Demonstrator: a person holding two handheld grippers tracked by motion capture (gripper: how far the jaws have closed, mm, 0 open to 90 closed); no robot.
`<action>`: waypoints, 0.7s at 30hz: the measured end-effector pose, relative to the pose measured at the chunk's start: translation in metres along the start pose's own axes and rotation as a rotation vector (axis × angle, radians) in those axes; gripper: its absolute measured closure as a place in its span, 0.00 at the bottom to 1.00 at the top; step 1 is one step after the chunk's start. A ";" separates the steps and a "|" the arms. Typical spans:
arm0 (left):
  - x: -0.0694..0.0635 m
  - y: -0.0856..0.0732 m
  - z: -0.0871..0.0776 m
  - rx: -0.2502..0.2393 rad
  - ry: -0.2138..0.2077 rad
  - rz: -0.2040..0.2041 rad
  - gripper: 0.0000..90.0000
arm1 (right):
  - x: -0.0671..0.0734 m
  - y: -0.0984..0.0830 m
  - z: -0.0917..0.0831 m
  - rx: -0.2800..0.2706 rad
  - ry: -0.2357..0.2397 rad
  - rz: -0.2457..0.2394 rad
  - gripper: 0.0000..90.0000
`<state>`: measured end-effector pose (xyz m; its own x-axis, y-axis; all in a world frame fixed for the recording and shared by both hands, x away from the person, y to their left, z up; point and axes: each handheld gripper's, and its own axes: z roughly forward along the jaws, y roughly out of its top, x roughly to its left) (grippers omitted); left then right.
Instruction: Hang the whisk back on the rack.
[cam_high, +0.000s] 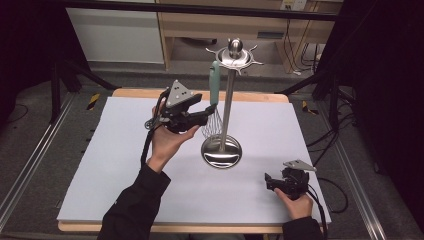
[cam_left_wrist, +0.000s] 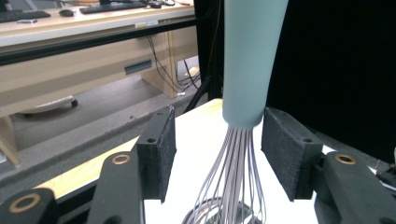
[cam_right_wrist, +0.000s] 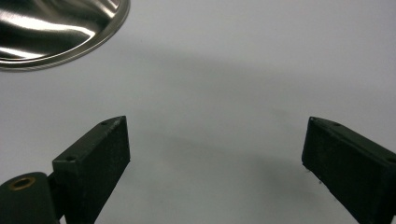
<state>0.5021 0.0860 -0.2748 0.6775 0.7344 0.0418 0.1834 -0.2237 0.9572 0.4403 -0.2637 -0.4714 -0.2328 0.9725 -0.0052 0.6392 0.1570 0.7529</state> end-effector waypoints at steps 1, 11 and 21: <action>0.000 -0.002 -0.001 0.001 0.000 -0.005 0.49 | 0.000 0.000 0.000 0.001 -0.001 -0.002 0.09; 0.002 -0.026 -0.013 0.035 0.003 -0.004 0.44 | 0.000 0.000 0.000 0.002 0.000 0.004 0.09; 0.006 -0.060 -0.022 0.089 0.015 0.001 0.41 | 0.000 -0.001 0.000 0.005 -0.001 -0.004 0.09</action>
<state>0.4799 0.1182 -0.3258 0.6671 0.7434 0.0479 0.2456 -0.2801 0.9280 0.4399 -0.2634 -0.4722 -0.2346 0.9721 -0.0094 0.6416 0.1620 0.7497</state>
